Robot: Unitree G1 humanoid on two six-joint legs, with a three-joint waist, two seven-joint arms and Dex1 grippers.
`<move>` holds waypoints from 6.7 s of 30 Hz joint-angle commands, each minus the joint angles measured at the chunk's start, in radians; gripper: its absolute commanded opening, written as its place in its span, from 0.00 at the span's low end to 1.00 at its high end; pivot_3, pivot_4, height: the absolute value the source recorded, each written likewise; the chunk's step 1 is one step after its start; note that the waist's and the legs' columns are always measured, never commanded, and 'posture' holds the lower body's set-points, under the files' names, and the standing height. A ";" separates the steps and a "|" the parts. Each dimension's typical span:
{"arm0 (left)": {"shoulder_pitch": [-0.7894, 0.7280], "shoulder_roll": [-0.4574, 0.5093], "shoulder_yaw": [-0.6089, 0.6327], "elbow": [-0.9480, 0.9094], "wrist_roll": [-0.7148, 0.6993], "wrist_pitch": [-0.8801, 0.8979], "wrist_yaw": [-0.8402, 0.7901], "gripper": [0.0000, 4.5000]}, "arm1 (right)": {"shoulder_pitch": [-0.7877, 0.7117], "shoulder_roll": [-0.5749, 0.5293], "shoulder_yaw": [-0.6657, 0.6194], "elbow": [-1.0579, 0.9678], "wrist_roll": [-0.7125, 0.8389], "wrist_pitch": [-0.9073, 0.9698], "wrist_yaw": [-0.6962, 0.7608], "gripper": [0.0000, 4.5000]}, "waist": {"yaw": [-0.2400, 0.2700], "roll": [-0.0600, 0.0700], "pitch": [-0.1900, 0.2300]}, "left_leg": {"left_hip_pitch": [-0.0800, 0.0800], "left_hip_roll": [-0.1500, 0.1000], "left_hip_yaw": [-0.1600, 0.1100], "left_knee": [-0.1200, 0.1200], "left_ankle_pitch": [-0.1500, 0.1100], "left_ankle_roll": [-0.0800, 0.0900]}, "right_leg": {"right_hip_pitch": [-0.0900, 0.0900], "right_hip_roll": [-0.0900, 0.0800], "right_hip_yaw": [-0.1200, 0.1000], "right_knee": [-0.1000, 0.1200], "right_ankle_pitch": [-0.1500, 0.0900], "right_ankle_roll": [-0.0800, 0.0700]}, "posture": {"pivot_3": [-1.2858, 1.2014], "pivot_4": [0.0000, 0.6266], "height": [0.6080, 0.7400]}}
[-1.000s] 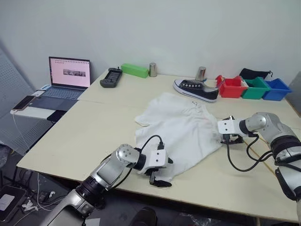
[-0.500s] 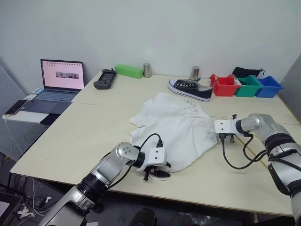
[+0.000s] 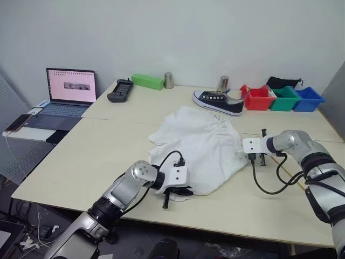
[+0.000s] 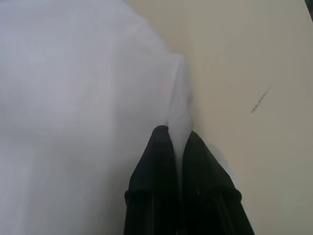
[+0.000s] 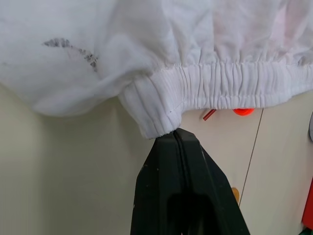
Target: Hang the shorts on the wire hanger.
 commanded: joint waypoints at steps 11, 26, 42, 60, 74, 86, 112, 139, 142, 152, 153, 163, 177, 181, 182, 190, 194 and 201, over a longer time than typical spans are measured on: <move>-0.050 0.149 0.118 0.099 0.049 -0.108 -0.011 0.01 | 0.180 -0.073 -0.075 -0.337 0.157 -0.001 0.221 0.00 | 0.002 0.000 0.000 | 0.000 0.000 -0.001 0.000 0.000 0.000 | 0.000 0.000 -0.001 0.000 0.000 0.000 | 0.68 0.00 1.00; -0.082 0.150 0.146 0.239 0.112 -0.214 0.044 0.00 | 0.247 -0.087 -0.108 -0.609 0.282 0.204 0.364 0.39 | 0.010 0.000 0.000 | 0.000 -0.001 -0.002 0.000 0.000 0.000 | 0.001 0.000 -0.002 0.000 0.000 0.000 | 0.69 0.00 1.00; -0.063 0.159 0.161 0.188 0.108 -0.186 0.030 0.00 | 0.204 -0.006 -0.111 -0.569 0.273 0.261 0.260 0.80 | 0.024 0.000 0.000 | 0.000 -0.001 -0.001 0.000 0.000 0.000 | 0.000 0.001 -0.002 0.000 0.000 0.000 | 0.69 0.00 1.00; -0.091 0.149 0.166 0.195 0.111 -0.180 0.020 0.00 | 0.164 0.011 -0.046 -0.447 0.180 0.187 0.185 0.80 | 0.036 0.000 0.000 | -0.001 -0.001 -0.001 0.000 0.000 0.001 | 0.000 0.001 -0.002 -0.001 0.000 0.000 | 0.69 0.00 1.00; -0.097 0.142 0.169 0.195 0.115 -0.176 0.025 0.00 | 0.118 0.045 -0.062 -0.331 0.179 0.171 0.176 0.21 | 0.035 0.000 0.000 | -0.001 -0.001 -0.001 0.000 0.000 0.000 | 0.000 0.002 -0.002 -0.001 0.000 0.000 | 0.69 0.00 1.00; -0.103 0.141 0.172 0.204 0.115 -0.192 0.028 0.00 | 0.120 0.014 -0.074 -0.358 0.176 0.162 0.172 0.01 | 0.035 0.000 0.000 | -0.001 -0.001 -0.001 0.000 0.000 0.000 | 0.000 0.002 -0.002 -0.001 0.000 0.000 | 0.69 0.00 1.00; -0.254 0.247 0.135 0.275 -0.051 -0.192 -0.255 0.00 | 0.540 -0.399 -0.138 -1.284 0.687 0.838 0.614 0.01 | 0.098 0.001 0.002 | 0.001 -0.003 0.002 0.002 -0.003 0.005 | 0.004 0.010 -0.005 -0.006 -0.001 0.002 | 0.69 0.00 1.00; -0.273 0.247 0.188 0.569 0.116 -0.440 -0.154 0.00 | 0.507 -0.187 -0.048 -0.957 0.255 0.398 0.003 0.01 | 0.073 -0.022 0.003 | -0.004 0.003 0.026 0.001 0.001 -0.007 | -0.006 0.005 -0.011 -0.015 0.015 0.002 | 0.71 0.00 1.00; -0.157 0.291 0.222 0.338 0.072 -0.311 -0.188 0.00 | 0.596 -0.268 -0.046 -1.055 0.280 0.457 0.150 0.01 | 0.067 -0.019 0.003 | -0.007 0.014 0.027 0.006 -0.002 -0.003 | -0.014 -0.001 -0.006 -0.002 0.013 -0.001 | 0.71 0.00 1.00; -0.088 0.310 0.197 0.125 0.086 -0.193 -0.199 0.00 | 0.702 -0.455 -0.059 -1.246 0.391 0.590 0.443 0.01 | 0.097 -0.009 -0.005 | 0.007 0.015 0.031 0.007 -0.007 0.007 | -0.001 0.012 -0.006 -0.006 0.013 -0.003 | 0.70 0.00 1.00; -0.074 0.318 0.191 0.103 0.080 -0.190 -0.216 0.00 | 0.715 -0.467 -0.065 -1.268 0.411 0.607 0.461 0.01 | 0.101 -0.008 -0.005 | 0.007 0.015 0.030 0.007 -0.008 0.009 | -0.001 0.012 -0.006 -0.007 0.013 -0.003 | 0.70 0.00 1.00; 0.061 0.391 0.153 -0.105 -0.003 -0.124 -0.378 0.00 | 0.838 -0.553 -0.132 -1.447 0.604 0.747 0.576 0.01 | 0.120 -0.008 -0.005 | 0.005 0.017 0.029 0.007 -0.010 0.013 | 0.000 0.012 -0.006 -0.013 0.013 -0.003 | 0.69 0.00 1.00; 0.036 0.377 0.144 -0.069 -0.016 -0.120 -0.402 0.06 | 0.858 -0.513 -0.155 -1.472 0.677 0.810 0.575 0.06 | 0.118 -0.008 -0.005 | 0.005 0.016 0.031 0.007 -0.011 0.013 | 0.000 0.015 -0.007 -0.015 0.013 -0.003 | 0.68 0.00 1.00; -0.002 0.342 0.159 -0.043 -0.045 -0.093 -0.391 0.26 | 0.855 -0.529 -0.196 -1.490 0.717 0.845 0.593 0.29 | 0.118 -0.007 -0.005 | 0.005 0.015 0.030 0.007 -0.011 0.013 | 0.000 0.015 -0.008 -0.015 0.013 -0.003 | 0.67 0.00 1.00; -0.006 0.349 0.161 -0.050 -0.058 -0.090 -0.410 0.31 | 0.854 -0.541 -0.215 -1.502 0.733 0.858 0.601 0.34 | 0.118 -0.007 -0.005 | 0.005 0.015 0.030 0.007 -0.011 0.013 | 0.001 0.015 -0.008 -0.015 0.013 -0.003 | 0.67 0.00 1.00; -0.036 0.424 0.168 -0.164 -0.193 -0.006 -0.468 0.68 | 0.841 -0.564 -0.374 -1.615 0.938 1.070 0.598 0.76 | 0.111 -0.007 -0.005 | 0.004 0.016 0.030 0.007 -0.011 0.014 | 0.000 0.016 -0.008 -0.016 0.013 -0.003 | 0.66 0.00 1.00; -0.095 0.446 0.172 -0.271 -0.348 0.127 -0.468 0.88 | 0.802 -0.491 -0.450 -1.575 1.006 1.219 0.470 0.98 | 0.106 -0.007 -0.005 | 0.005 0.017 0.029 0.007 -0.011 0.014 | 0.001 0.016 -0.007 -0.017 0.013 -0.003 | 0.65 0.00 1.00; -0.225 0.091 0.225 -0.262 -0.350 0.248 -0.143 0.99 | 0.782 -0.383 -0.544 -1.309 0.874 1.294 0.135 1.00 | 0.102 -0.008 -0.006 | 0.002 0.015 0.028 0.009 -0.011 0.014 | 0.002 0.014 -0.007 -0.017 0.015 -0.001 | 0.63 0.00 1.00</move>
